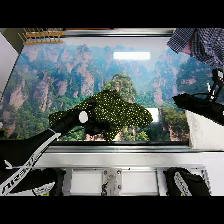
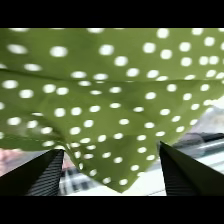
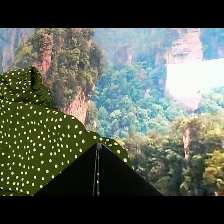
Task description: Fold the clothes and pants, and hang the long-sleeved shirts on hangers.
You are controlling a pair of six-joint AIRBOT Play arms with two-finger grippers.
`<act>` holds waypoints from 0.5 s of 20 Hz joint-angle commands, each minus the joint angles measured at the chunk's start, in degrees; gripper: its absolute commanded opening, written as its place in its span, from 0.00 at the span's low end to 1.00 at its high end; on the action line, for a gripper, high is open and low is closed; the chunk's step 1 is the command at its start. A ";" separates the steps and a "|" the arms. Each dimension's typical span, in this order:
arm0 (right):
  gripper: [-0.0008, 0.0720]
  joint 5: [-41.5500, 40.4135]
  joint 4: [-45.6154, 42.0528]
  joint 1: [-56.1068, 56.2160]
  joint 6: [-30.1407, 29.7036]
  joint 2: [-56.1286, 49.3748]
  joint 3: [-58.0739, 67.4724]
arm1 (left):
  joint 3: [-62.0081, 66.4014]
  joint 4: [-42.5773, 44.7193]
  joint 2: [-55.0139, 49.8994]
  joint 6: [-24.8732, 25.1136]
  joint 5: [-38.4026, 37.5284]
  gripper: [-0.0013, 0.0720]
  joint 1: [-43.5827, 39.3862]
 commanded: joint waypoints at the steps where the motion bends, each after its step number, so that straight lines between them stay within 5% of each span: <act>1: 0.02 0.02 0.04 0.04 0.02 0.04 -0.02 | 0.11 -2.51 -0.13 -1.53 3.56 0.76 -2.45; 2: 0.02 0.02 0.02 0.04 0.02 0.04 -0.02 | 0.11 -2.49 -0.13 -1.64 4.04 0.41 -2.73; 3: 0.02 0.02 0.02 0.04 0.02 0.04 -0.02 | 0.11 -2.34 -0.13 -1.60 4.33 0.21 -3.21; 5: 0.02 0.02 -0.02 0.04 0.00 0.02 -0.04 | 0.11 -2.32 -0.13 -1.60 5.46 0.14 -3.34; 6: 0.02 0.02 -0.09 0.02 0.00 0.02 -0.15 | 0.11 -2.03 -0.04 -1.46 5.49 0.02 -3.06; 10: 0.02 0.04 -2.19 -0.07 0.00 -0.11 -1.36 | 0.09 7.13 5.90 -0.74 0.90 0.02 3.37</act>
